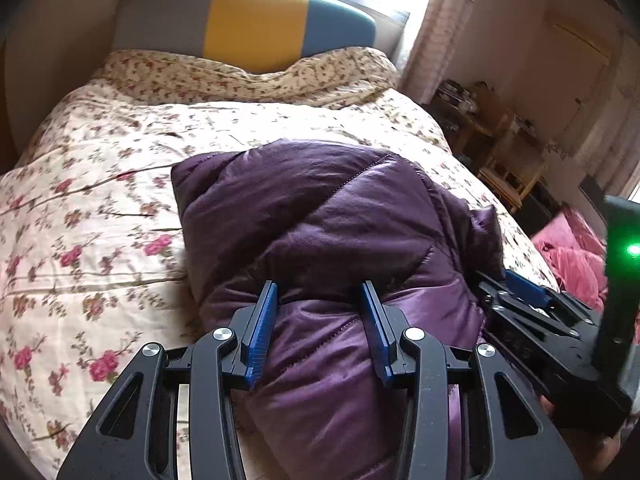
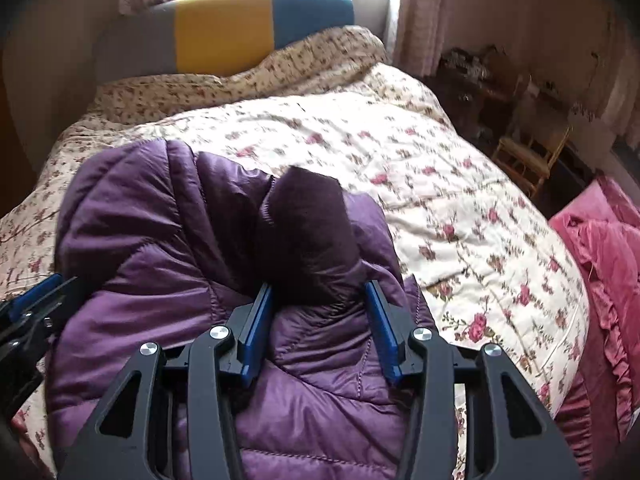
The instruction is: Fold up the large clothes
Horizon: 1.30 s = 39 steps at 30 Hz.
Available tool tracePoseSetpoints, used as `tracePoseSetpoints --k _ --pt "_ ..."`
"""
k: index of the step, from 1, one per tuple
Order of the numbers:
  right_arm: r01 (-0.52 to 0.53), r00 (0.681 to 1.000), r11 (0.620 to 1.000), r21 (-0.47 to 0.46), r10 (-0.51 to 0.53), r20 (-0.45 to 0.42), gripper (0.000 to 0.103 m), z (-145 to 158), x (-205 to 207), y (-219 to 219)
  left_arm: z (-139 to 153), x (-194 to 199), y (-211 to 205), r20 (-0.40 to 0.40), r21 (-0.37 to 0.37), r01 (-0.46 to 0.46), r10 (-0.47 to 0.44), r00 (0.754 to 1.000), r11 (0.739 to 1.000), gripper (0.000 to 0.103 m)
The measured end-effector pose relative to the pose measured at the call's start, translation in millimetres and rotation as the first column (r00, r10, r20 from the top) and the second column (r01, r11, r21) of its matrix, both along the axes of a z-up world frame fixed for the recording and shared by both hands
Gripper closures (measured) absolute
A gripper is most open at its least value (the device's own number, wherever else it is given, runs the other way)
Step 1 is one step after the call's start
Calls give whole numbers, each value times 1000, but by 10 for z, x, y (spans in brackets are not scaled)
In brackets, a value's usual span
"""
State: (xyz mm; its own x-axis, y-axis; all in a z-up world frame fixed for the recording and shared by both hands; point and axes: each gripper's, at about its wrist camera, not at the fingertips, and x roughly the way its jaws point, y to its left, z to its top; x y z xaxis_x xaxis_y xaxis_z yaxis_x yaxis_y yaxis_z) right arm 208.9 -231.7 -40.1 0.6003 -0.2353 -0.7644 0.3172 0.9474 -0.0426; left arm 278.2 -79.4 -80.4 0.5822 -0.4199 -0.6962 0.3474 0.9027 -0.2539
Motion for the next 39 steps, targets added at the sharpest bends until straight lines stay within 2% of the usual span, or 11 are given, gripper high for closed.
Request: tracePoseSetpoints --k 7,12,18,21,23,25,27,33,36,39 --pt "15 1000 998 60 -14 -20 57 -317 -18 -284 -89 24 -341 12 58 53 -53 998 997 61" --pt "8 1000 997 73 -8 -4 57 -457 -22 -349 -210 61 -454 2 77 55 -56 998 995 61" --pt "10 1000 998 64 -11 8 56 -401 -60 -319 -259 43 -500 11 104 51 -52 999 993 61" --pt "20 1000 999 48 -20 12 47 -323 -131 -288 -221 11 -467 16 110 43 -45 999 993 60" --pt "27 1000 999 43 -27 10 37 -264 -175 -281 -178 -8 -405 12 99 25 -27 1000 995 53" --pt "29 1000 999 42 -29 10 30 -221 -217 -281 -128 -49 -276 9 68 -10 9 1000 998 35" --pt "26 1000 999 44 -26 10 26 -173 -277 -290 -99 -86 -135 5 49 -39 39 999 998 30" --pt "-12 1000 995 99 12 -3 20 -114 -433 -335 -154 -182 271 -57 -30 -85 83 995 996 25" --pt "-27 1000 987 161 29 -11 20 -149 -499 -385 -247 -207 408 -116 -114 -80 67 991 990 24" --pt "-36 999 983 181 39 -14 20 -178 -513 -390 -316 -222 388 -149 -162 -62 37 988 985 24"
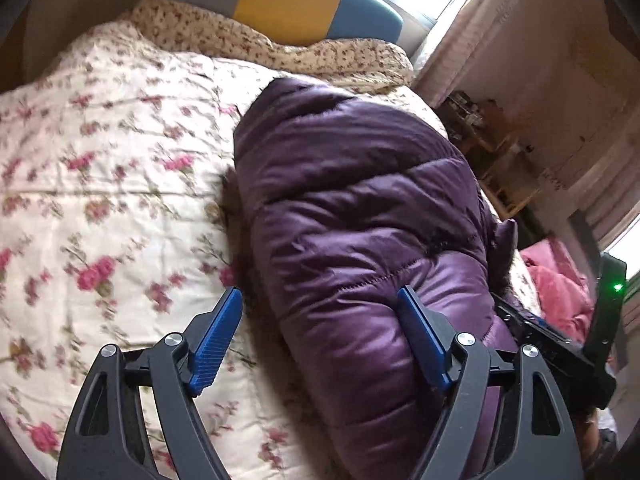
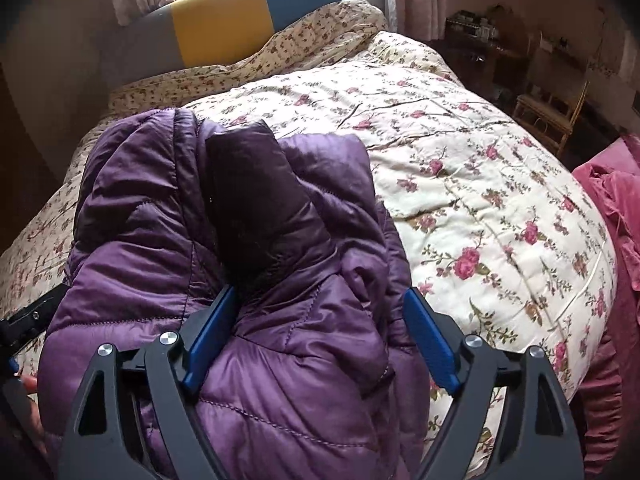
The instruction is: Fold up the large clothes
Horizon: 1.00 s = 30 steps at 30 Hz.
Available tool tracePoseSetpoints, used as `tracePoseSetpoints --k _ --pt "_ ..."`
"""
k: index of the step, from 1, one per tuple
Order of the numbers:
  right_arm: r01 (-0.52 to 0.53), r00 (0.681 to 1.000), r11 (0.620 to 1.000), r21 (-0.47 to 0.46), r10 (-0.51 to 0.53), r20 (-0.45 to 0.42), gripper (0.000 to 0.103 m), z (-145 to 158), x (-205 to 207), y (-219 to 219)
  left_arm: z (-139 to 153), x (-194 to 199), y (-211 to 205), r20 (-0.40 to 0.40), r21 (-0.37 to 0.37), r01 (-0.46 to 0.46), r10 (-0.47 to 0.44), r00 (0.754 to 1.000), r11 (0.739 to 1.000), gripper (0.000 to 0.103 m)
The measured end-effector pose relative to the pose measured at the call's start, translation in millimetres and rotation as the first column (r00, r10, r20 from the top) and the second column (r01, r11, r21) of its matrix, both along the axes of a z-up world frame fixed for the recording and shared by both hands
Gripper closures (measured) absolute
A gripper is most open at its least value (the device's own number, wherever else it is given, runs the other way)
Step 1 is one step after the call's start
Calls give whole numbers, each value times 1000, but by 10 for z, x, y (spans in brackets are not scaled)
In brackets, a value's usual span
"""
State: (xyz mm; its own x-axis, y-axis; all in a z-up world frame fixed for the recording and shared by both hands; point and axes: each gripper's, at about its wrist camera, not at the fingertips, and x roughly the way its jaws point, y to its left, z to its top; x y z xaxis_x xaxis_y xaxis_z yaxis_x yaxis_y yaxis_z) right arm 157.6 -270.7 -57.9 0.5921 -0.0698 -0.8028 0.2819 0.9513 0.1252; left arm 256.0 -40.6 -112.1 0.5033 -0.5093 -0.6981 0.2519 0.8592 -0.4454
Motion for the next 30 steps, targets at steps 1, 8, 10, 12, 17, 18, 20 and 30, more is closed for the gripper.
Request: tracePoseSetpoints --k 1,8,10,12,17,18,20,30 --pt "-2 1000 1000 13 2 -3 20 -17 3 -10 -23 9 -29 -11 -10 3 -3 1000 1000 24" --pt "-36 999 992 119 36 0 38 -131 38 -93 -104 114 -173 -49 -101 46 -51 998 994 27" --pt "-52 999 989 139 51 8 46 -131 38 -82 -68 105 -220 -28 -100 66 -69 997 993 38" --pt "-72 997 987 141 69 20 53 -109 18 -50 -24 83 -225 -9 -97 79 -80 997 992 49" --pt "-108 993 986 125 102 52 72 -14 -34 64 109 -25 -153 32 -91 114 -112 993 989 60" --pt "-115 993 986 120 109 55 74 2 -32 104 133 -38 -129 37 -87 119 -116 993 989 60" --pt "-138 989 984 117 131 62 76 40 -45 213 183 -110 -51 52 -81 119 -115 992 990 60" --pt "-335 941 937 102 327 87 78 118 91 1200 437 -414 816 112 -61 -19 26 993 998 60"
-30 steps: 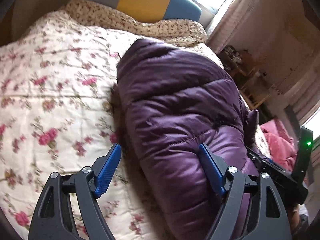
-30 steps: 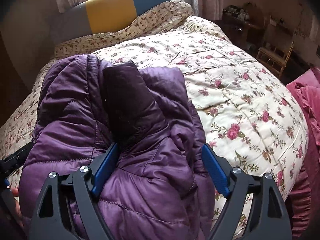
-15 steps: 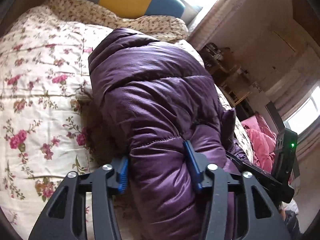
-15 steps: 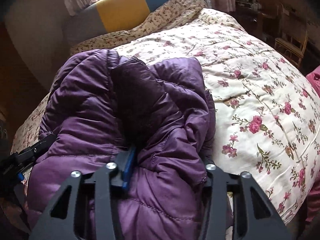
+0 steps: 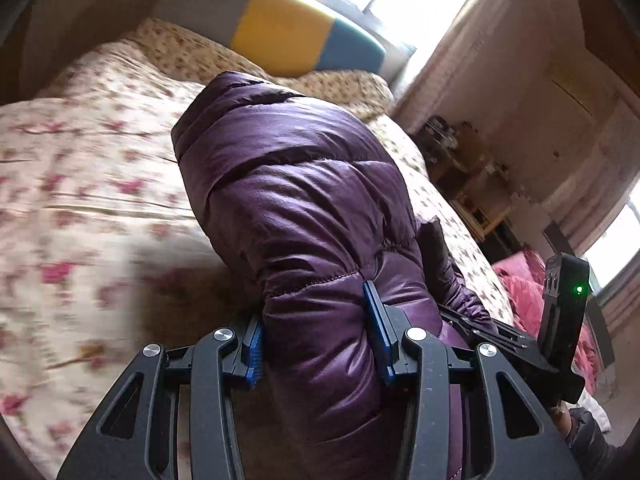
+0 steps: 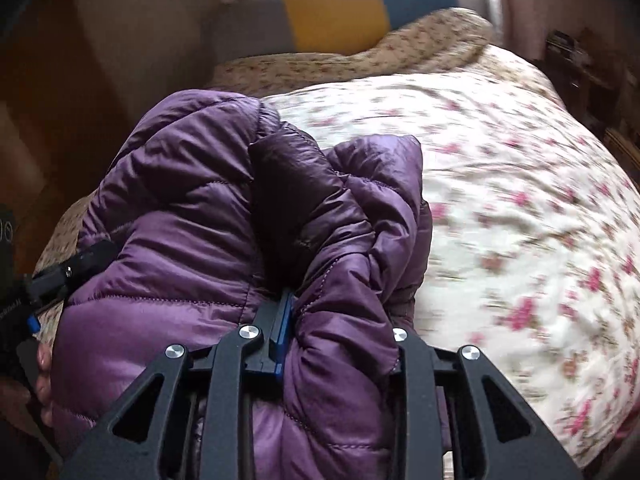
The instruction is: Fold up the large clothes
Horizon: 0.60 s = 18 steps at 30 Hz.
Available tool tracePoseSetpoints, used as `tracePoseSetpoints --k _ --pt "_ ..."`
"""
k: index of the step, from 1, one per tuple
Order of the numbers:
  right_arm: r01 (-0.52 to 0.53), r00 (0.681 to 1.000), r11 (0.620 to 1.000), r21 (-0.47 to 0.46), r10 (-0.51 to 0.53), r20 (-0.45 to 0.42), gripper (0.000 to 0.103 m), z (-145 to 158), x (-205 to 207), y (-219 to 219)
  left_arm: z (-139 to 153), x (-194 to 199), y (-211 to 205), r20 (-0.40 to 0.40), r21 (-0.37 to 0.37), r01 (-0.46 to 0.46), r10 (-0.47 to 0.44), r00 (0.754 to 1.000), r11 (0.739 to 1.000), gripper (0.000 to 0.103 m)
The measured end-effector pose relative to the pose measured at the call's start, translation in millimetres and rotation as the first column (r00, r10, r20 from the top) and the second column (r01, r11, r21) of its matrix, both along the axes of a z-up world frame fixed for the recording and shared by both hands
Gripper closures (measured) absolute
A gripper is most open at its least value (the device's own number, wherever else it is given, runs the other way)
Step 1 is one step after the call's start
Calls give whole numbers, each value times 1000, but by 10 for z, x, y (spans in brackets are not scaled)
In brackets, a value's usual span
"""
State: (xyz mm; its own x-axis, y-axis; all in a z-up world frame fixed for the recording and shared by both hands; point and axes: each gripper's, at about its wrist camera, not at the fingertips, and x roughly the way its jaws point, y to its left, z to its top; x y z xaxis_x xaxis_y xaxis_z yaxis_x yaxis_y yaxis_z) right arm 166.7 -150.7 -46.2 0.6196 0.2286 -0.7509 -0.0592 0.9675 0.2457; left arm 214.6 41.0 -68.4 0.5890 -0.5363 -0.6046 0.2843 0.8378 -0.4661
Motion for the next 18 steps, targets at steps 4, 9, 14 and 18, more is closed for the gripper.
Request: tracePoseSetpoints --k 4,9,14,18 --pt "-90 996 996 0 90 12 78 4 39 501 116 -160 493 28 10 -81 81 996 997 60" --pt "-182 983 983 -10 182 24 78 -3 121 1113 224 -317 984 46 21 -175 174 984 984 60" --pt "-244 969 968 -59 246 37 78 -51 168 1590 127 -456 1404 15 28 -275 275 961 961 60" --pt "-246 966 964 -95 252 50 74 -114 197 1741 -51 -517 1478 -38 70 -329 332 943 942 54"
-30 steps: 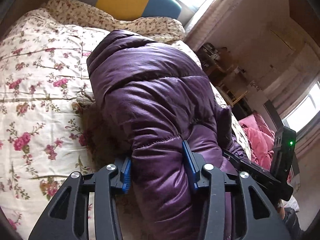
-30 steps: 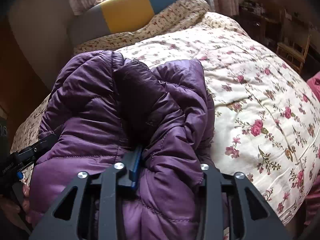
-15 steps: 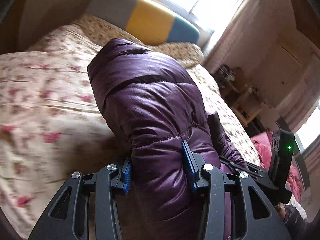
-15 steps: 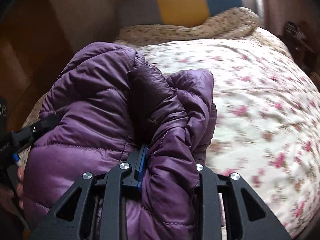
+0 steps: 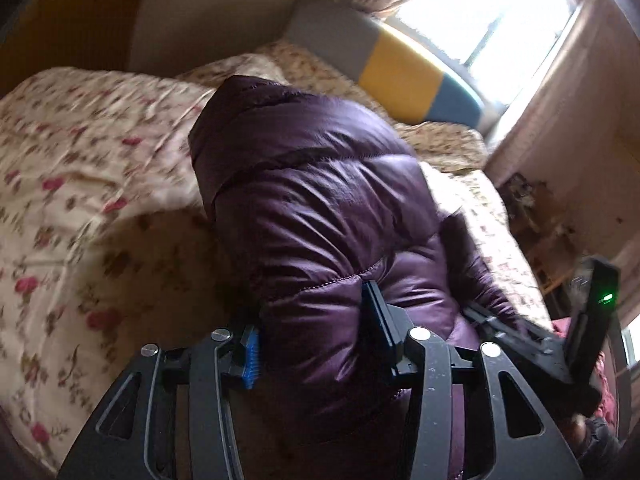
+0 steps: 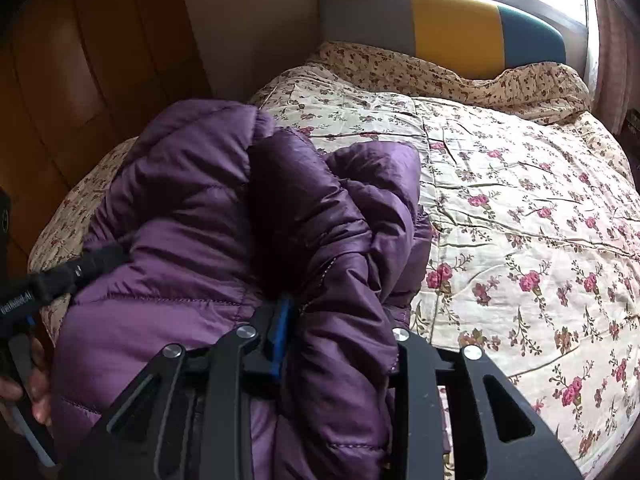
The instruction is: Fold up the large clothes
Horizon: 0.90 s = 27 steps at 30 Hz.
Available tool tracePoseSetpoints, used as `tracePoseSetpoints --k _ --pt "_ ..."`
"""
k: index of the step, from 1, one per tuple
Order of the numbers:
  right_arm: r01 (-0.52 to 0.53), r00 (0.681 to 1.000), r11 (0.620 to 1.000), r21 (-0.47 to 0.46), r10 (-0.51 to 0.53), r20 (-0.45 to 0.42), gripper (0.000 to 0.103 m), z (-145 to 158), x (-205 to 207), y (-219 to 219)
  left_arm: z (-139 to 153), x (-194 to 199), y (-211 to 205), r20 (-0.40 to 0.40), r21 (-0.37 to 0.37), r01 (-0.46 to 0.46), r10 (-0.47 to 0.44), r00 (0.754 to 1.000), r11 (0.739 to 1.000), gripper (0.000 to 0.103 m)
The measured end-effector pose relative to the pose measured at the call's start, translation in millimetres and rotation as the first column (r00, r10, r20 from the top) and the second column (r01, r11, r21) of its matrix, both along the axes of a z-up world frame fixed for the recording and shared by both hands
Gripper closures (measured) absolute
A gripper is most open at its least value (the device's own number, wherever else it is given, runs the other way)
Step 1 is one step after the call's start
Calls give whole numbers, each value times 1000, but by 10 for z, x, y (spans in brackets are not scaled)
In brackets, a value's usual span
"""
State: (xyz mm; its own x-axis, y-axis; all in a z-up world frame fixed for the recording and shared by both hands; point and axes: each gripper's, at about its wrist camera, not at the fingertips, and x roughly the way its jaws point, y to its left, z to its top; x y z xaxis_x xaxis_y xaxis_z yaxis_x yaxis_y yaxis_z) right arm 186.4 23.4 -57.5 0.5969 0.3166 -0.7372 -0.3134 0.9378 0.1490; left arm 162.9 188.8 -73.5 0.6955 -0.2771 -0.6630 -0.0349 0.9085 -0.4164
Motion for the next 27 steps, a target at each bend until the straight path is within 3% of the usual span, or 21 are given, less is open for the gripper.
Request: tracePoseSetpoints --k 4,14,18,21,24,26,27 --pt "1 1000 1000 -7 -1 18 71 -111 30 33 -135 -47 57 -37 7 -65 65 997 998 47" --pt "-5 1000 998 58 4 19 69 -370 68 -113 -267 -51 -98 -40 72 -108 112 993 992 47" --pt "-7 1000 998 67 6 21 68 -343 113 -151 -273 -66 -147 -39 91 -127 131 991 988 47" --pt "3 1000 997 72 -5 18 61 -262 101 -204 -198 -97 -147 -42 90 -144 148 988 986 46" --pt "10 1000 997 76 -11 21 52 -148 47 -234 -73 -200 -152 -26 123 -180 185 982 976 38" --pt "11 999 998 69 -14 40 40 -54 -8 -266 -16 -267 -148 -18 130 -188 192 981 974 38" --pt "10 999 998 64 -13 52 39 -16 -49 -271 31 -327 -152 -9 142 -197 200 980 970 38"
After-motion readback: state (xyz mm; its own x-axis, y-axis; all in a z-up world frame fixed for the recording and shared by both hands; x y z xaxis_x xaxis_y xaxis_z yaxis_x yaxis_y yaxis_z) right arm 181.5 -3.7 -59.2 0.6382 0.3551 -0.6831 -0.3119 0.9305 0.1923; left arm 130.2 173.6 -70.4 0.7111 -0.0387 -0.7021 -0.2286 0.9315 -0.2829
